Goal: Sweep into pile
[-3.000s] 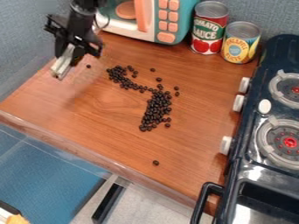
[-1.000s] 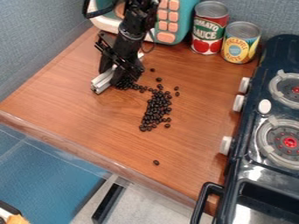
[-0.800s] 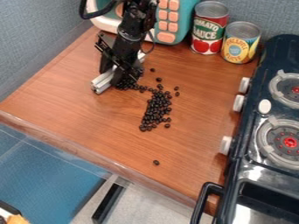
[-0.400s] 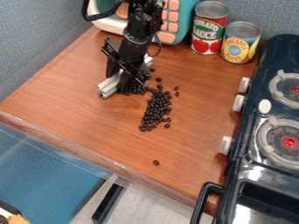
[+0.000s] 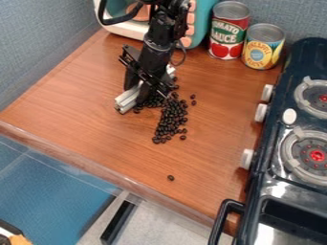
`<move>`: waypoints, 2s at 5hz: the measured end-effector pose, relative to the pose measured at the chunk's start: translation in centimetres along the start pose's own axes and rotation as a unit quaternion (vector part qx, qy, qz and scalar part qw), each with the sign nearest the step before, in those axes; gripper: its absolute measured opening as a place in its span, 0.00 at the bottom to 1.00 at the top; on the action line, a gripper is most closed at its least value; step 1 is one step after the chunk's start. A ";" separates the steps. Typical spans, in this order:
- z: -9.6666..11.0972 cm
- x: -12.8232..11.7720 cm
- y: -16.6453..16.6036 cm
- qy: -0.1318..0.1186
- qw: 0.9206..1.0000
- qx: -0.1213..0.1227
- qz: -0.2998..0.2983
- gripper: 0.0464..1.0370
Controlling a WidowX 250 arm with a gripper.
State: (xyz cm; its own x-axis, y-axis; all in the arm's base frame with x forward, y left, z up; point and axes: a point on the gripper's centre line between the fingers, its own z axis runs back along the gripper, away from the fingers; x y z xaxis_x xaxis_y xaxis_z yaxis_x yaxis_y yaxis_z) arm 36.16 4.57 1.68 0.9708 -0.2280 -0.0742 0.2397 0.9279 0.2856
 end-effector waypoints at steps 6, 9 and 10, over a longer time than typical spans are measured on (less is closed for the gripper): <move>6.0 1.2 -0.9 -0.038 0.999 -0.012 0.028 0.34; 1.5 1.6 3.8 -0.001 0.999 0.031 0.038 0.34; 0.3 1.4 3.7 0.018 0.999 0.033 0.021 0.34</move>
State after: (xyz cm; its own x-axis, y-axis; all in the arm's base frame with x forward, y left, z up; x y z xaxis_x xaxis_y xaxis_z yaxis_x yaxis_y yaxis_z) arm 38.38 7.61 2.88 0.9796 -0.1776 -0.0938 0.1995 0.9144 0.3524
